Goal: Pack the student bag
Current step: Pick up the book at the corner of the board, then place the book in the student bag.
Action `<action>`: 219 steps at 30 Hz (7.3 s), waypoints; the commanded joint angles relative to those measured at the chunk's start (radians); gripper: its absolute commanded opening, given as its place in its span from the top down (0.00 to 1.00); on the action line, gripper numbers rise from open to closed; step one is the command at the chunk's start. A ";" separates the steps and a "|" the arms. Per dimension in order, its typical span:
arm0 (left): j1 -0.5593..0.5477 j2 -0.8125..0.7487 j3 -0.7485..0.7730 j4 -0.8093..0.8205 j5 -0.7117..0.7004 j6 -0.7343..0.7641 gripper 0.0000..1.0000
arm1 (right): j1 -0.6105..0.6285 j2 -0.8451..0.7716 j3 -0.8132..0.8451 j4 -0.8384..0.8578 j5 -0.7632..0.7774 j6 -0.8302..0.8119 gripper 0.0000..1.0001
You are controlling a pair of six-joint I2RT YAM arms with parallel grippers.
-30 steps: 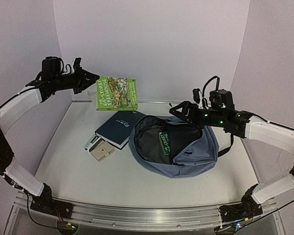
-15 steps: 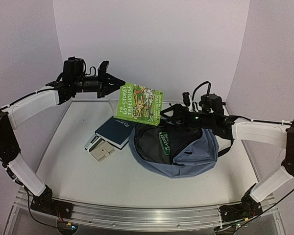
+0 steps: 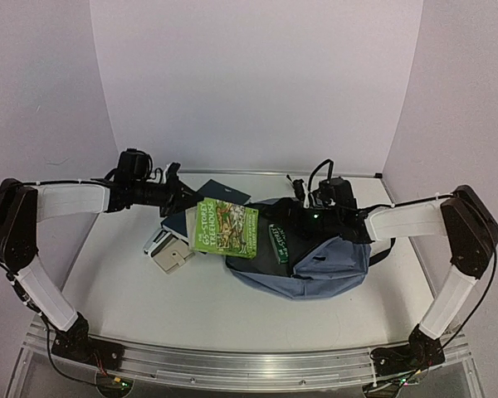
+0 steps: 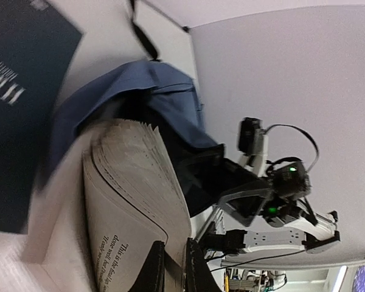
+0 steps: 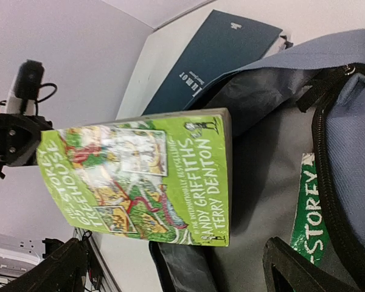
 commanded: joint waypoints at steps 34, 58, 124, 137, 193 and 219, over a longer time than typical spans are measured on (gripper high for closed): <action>0.165 0.129 -0.157 -0.028 -0.062 0.220 0.97 | 0.072 0.378 0.272 0.160 -0.180 0.144 0.83; 0.014 -0.312 -0.059 0.047 0.044 0.108 0.00 | 0.072 -0.174 0.252 0.137 -0.066 0.167 1.00; -0.041 -0.309 -0.035 0.190 0.113 -0.031 0.80 | 0.136 -0.276 0.173 0.147 0.086 0.063 1.00; -0.020 -0.302 -0.056 0.037 -0.075 -0.005 1.00 | 0.128 -0.368 0.244 -0.553 0.634 -0.146 0.02; -0.259 0.294 0.141 0.320 -0.132 -0.153 1.00 | -0.104 -0.441 0.162 -0.445 0.128 -0.039 1.00; -0.355 0.445 0.389 -0.228 -0.541 0.196 0.30 | -0.029 -0.397 0.146 -0.388 0.193 -0.053 1.00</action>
